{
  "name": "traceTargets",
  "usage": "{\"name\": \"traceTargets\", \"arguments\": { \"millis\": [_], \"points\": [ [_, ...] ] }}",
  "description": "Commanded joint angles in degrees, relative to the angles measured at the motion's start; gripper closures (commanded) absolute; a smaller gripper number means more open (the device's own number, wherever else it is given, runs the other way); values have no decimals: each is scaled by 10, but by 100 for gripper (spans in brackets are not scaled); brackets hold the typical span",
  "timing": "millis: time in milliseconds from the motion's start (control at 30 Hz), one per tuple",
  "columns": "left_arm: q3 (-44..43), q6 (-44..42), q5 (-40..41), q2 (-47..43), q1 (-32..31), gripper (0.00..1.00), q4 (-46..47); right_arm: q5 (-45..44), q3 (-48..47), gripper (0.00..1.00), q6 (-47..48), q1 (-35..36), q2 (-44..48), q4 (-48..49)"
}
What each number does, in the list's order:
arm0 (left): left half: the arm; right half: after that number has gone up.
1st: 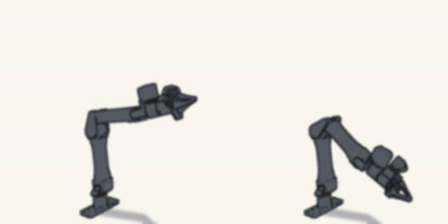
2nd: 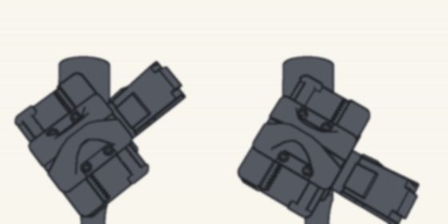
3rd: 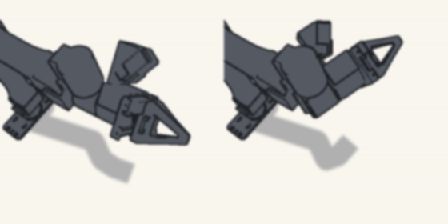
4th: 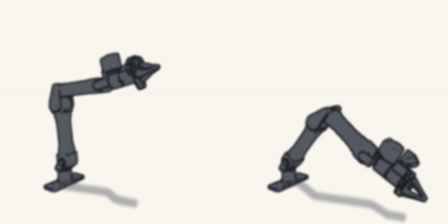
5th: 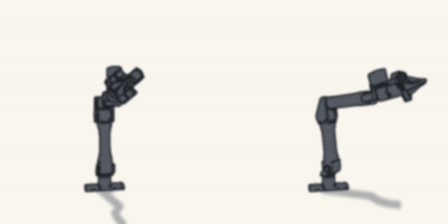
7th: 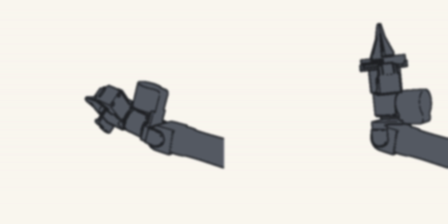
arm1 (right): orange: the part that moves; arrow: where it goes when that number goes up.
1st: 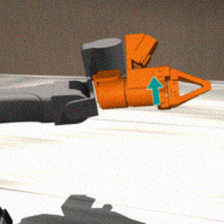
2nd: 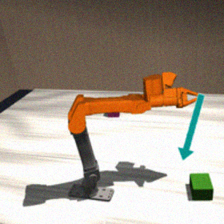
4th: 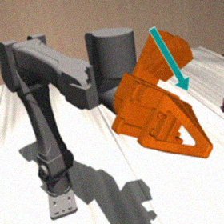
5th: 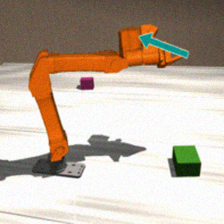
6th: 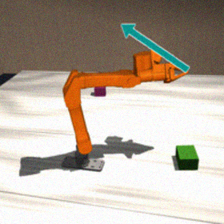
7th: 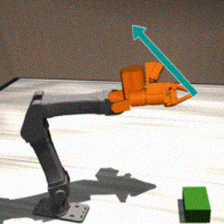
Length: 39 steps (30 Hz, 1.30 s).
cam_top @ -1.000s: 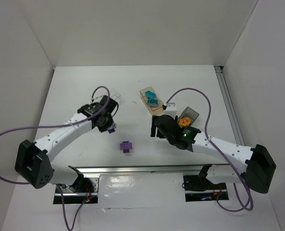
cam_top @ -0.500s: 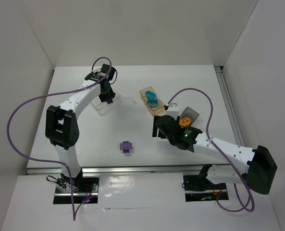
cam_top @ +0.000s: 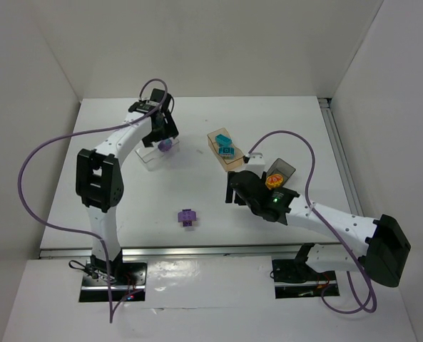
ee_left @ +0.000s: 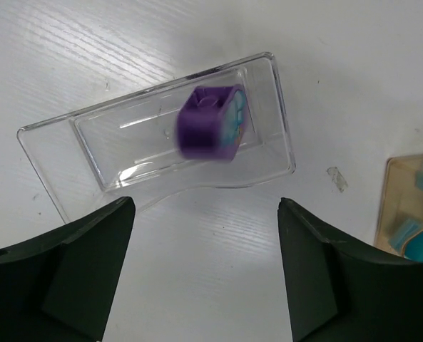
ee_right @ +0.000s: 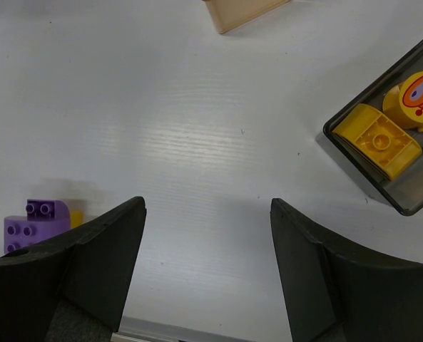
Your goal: Sort the legos into containers by color
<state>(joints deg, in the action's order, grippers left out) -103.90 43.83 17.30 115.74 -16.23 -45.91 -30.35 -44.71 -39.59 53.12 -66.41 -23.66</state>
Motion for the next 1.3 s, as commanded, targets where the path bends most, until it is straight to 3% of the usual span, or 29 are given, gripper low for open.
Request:
{"name": "traceTargets", "arguments": {
  "millis": [0, 233, 367, 433, 533, 700, 800, 933, 1267],
  "points": [
    [18, -10, 8, -62, -15, 11, -15, -15, -28, 22, -10, 2, 1, -6],
    [207, -5, -15, -237, -84, 16, -21, -15, -8, 21, -21, 7, 22, -6],
    [381, 43, -58, -356, -149, 16, -16, -9, 15, 18, -26, 8, 47, -1],
    [436, 74, -76, -432, -178, 14, 15, -9, 16, 15, -26, 8, 47, -19],
    [510, 71, -83, -467, -225, 13, 46, -22, 10, 9, -33, 8, 47, -39],
    [499, 67, -53, -434, -297, 11, 28, -42, -29, 4, -13, 8, 40, -66],
    [528, 115, -42, -440, -324, 13, 35, -53, -35, 4, -7, 8, 40, -79],
    [550, 131, -37, -437, -334, 13, 99, -61, -35, 3, -13, 8, 40, -91],
    [510, 126, -2, -371, -345, 6, 86, -49, -46, 2, -13, 8, 34, -84]
  ]
}}
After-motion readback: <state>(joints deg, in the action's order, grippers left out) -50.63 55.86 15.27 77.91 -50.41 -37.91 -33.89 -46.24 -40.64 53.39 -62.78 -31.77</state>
